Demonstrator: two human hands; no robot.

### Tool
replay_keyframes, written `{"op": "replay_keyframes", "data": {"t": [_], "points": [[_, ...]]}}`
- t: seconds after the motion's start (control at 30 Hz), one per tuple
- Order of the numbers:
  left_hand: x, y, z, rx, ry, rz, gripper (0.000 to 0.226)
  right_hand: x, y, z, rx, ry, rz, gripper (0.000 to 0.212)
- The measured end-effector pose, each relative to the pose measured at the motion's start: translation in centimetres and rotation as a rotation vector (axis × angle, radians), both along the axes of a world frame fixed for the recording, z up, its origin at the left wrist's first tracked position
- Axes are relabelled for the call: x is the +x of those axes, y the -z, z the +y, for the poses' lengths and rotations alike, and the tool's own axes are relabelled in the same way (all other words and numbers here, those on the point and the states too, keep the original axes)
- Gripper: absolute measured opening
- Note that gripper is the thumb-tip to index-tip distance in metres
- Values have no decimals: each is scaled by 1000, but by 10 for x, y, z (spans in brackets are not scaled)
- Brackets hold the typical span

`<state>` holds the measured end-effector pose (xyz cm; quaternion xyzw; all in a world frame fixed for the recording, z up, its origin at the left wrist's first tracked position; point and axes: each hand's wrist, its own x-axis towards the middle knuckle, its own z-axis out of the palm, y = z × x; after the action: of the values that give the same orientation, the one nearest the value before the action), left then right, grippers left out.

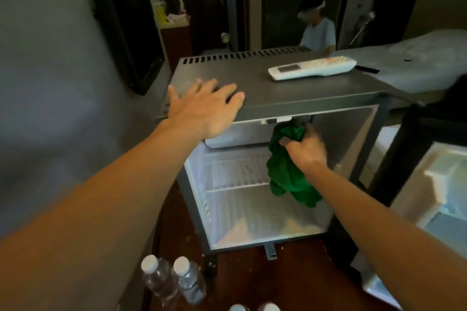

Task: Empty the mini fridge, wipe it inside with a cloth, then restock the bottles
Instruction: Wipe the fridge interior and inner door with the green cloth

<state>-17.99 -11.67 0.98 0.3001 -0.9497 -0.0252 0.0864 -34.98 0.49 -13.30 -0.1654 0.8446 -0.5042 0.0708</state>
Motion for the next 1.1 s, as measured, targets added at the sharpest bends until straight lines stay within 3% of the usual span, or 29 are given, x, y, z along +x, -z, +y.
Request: {"op": "replay_keyframes", "data": {"t": [0.13,0.2,0.4,0.63,0.77,0.87,1.0,1.1], "points": [[-8,12,-11,-122,42,58,56,-6,48,-33,524,-339,152,67],[-9,9,-18,-77,91,0,58,0,63,-45,624,-367,197,67],[-12,15,-17,-141,100,72,56,36,62,-68,581,-349,513,51],[-8,15,-14,-145,102,80,55,82,59,-112,314,-574,433,55],[-1,11,-11,-154,80,78,55,71,56,-108,504,-649,656,54],[4,11,-8,-159,79,79,53,35,47,-98,651,-580,664,53],[2,12,-5,-180,65,107,49,-44,60,-33,769,-223,575,39],[-5,15,-5,-220,50,130,48,-63,68,-15,632,-95,490,44]]}}
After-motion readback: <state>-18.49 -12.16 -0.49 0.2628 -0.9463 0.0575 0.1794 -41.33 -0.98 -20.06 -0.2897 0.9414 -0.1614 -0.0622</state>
